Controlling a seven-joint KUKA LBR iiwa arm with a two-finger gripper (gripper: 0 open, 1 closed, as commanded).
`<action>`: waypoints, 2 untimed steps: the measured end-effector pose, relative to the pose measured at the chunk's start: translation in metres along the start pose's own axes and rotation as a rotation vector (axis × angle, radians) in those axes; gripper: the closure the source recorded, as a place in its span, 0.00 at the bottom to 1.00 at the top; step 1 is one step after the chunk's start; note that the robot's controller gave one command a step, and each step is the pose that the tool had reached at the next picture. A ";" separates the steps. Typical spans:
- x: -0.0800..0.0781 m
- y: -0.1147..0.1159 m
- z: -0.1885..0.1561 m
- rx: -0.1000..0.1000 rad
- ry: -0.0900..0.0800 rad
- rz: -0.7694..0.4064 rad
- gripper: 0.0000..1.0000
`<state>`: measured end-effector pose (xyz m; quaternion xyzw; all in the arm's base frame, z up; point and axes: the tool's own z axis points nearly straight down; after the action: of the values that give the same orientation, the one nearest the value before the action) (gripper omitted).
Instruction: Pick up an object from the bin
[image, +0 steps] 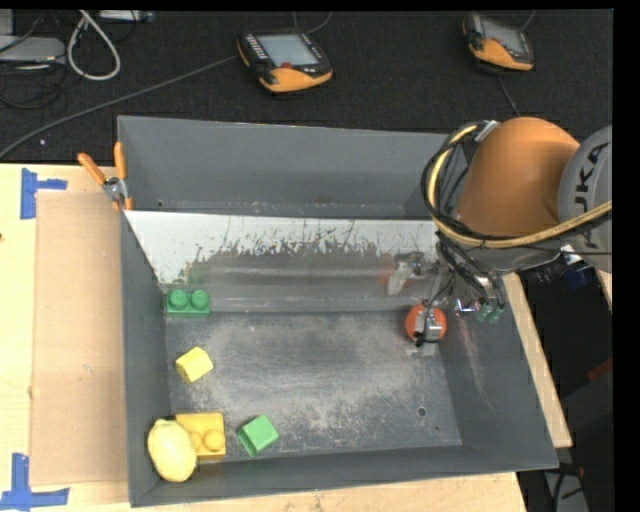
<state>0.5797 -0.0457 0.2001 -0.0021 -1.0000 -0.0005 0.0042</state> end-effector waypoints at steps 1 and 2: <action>-0.001 0.000 -0.005 0.000 -0.008 -0.001 0.00; 0.062 -0.014 -0.047 -0.001 0.002 -0.042 0.00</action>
Offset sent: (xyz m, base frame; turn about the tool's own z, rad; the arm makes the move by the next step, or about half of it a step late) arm -0.0691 -0.0165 0.0568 -0.0460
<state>0.5176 -0.0593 0.2475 0.0187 -0.9998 -0.0011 0.0053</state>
